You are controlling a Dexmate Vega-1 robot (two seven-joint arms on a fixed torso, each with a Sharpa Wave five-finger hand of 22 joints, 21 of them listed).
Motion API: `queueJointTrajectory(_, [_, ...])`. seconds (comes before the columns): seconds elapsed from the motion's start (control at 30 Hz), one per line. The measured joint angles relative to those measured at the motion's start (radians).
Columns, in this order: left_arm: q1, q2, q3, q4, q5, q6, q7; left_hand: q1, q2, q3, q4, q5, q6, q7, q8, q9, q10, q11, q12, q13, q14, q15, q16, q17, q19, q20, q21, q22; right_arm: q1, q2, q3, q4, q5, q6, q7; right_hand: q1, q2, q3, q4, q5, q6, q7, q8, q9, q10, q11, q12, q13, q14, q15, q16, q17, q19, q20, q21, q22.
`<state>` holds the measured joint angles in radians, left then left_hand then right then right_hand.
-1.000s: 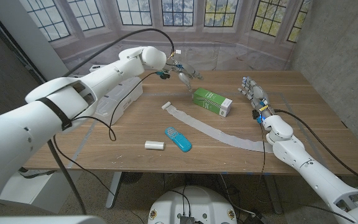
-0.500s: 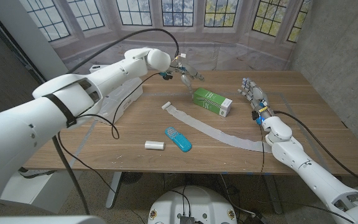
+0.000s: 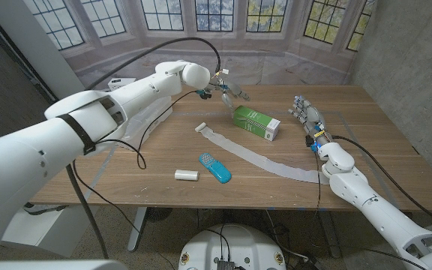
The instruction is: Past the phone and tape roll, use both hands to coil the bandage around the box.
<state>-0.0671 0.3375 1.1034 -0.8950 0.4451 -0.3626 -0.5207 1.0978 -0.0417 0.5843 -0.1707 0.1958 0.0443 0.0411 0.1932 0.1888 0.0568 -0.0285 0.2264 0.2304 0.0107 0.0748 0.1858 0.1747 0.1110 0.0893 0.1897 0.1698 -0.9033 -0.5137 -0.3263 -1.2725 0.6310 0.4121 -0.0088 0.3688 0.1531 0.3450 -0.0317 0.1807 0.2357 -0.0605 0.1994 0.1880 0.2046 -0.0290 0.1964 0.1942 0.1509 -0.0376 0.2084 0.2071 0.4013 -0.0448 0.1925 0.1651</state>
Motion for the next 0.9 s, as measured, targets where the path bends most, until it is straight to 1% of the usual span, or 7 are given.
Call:
queueJointTrajectory(0.13, [0.001, -0.008, 0.007, 0.008, 0.007, -0.002, 0.007, 0.000, 0.000, 0.000, 0.000, 0.000, 0.000, 0.000, 0.000, 0.000, 0.000, 0.000, 0.000, 0.000, 0.000, 0.000, 0.000, 0.000, 0.000, 0.000, 0.000, 0.000, -0.001, -0.002, 0.001, 0.000, 0.002, 0.000, 0.002, -0.004, 0.004, 0.000, 0.000, 0.000, 0.000, 0.000, 0.000, 0.000, 0.000, 0.000, 0.000, 0.000, 0.000, 0.000, 0.000, 0.000, 0.000, 0.000, 0.000, 0.000])
queueJointTrajectory(0.17, [0.002, -0.011, 0.010, 0.011, 0.009, -0.002, 0.010, 0.000, 0.000, 0.000, 0.000, 0.000, 0.000, 0.000, 0.000, 0.000, 0.000, 0.000, 0.000, 0.003, 0.000, 0.000, 0.000, 0.000, 0.002, -0.002, 0.005, 0.000, -0.001, -0.002, 0.001, 0.000, 0.002, 0.000, 0.003, -0.004, 0.004, -0.003, -0.003, 0.000, 0.000, 0.000, 0.000, 0.000, 0.000, 0.000, 0.000, 0.000, 0.000, 0.000, 0.000, 0.000, 0.000, 0.000, 0.000, 0.000])
queueJointTrajectory(0.3, [0.002, -0.017, 0.019, 0.016, 0.009, -0.002, 0.010, 0.000, 0.000, 0.000, 0.000, 0.000, 0.000, 0.000, 0.000, 0.000, 0.000, 0.000, 0.000, 0.005, 0.000, 0.000, 0.000, 0.000, 0.005, -0.005, 0.008, 0.000, -0.001, -0.002, 0.001, 0.000, 0.003, 0.000, 0.008, -0.004, 0.004, 0.000, -0.006, 0.000, 0.000, 0.000, 0.000, 0.000, 0.000, 0.000, 0.000, 0.000, 0.000, 0.000, 0.000, 0.000, 0.000, 0.000, 0.000, 0.000])
queueJointTrajectory(0.33, [0.002, -0.018, 0.020, 0.017, 0.026, -0.003, 0.027, 0.000, 0.000, 0.000, 0.000, 0.000, 0.000, 0.000, 0.000, 0.000, 0.000, 0.000, 0.000, 0.005, 0.000, 0.000, 0.000, 0.000, 0.005, -0.005, 0.008, 0.001, 0.001, -0.003, 0.001, 0.005, 0.004, -0.001, 0.009, -0.004, 0.004, 0.000, -0.006, 0.000, 0.000, 0.000, 0.000, 0.000, 0.000, 0.000, 0.000, 0.000, 0.000, 0.000, 0.000, 0.000, 0.000, 0.000, 0.000, 0.000])
queueJointTrajectory(0.5, [0.002, -0.026, 0.030, 0.025, 0.042, -0.003, 0.046, 0.005, 0.005, -0.003, 0.003, 0.000, 0.000, 0.000, 0.000, 0.000, 0.000, 0.000, 0.006, 0.009, 0.004, -0.004, 0.000, 0.000, 0.005, -0.005, 0.008, 0.005, 0.006, -0.003, 0.001, 0.016, 0.006, -0.001, 0.015, -0.004, 0.004, 0.000, -0.006, 0.000, 0.000, 0.000, 0.000, 0.000, 0.000, 0.000, 0.000, 0.000, 0.000, 0.000, 0.000, 0.000, 0.000, 0.000, 0.000, 0.000])
queueJointTrajectory(0.87, [-0.016, -0.069, 0.061, 0.101, 0.061, -0.019, 0.079, 0.011, 0.011, -0.004, 0.004, 0.000, 0.005, 0.003, 0.000, 0.000, 0.000, 0.000, 0.015, 0.014, 0.007, -0.007, 0.000, 0.000, 0.005, -0.005, 0.008, 0.005, 0.016, 0.002, 0.000, 0.040, 0.013, -0.002, 0.031, -0.004, 0.004, 0.000, -0.006, 0.000, 0.000, 0.000, -0.003, 0.000, 0.000, 0.000, 0.000, 0.000, 0.000, 0.000, 0.000, 0.000, 0.000, 0.000, 0.000, 0.000])
queueJointTrajectory(0.9, [-0.018, -0.076, 0.064, 0.112, 0.061, -0.019, 0.079, 0.011, 0.011, -0.004, 0.004, 0.000, 0.008, 0.000, 0.005, 0.000, 0.000, 0.000, 0.015, 0.014, 0.007, -0.007, 0.000, 0.000, 0.005, -0.005, 0.008, 0.005, 0.016, 0.002, 0.000, 0.040, 0.013, -0.002, 0.032, -0.004, 0.004, 0.000, -0.006, 0.000, 0.000, 0.000, -0.003, 0.000, 0.000, 0.000, 0.000, 0.000, 0.000, 0.000, 0.000, 0.000, 0.000, 0.000, 0.000, 0.000])
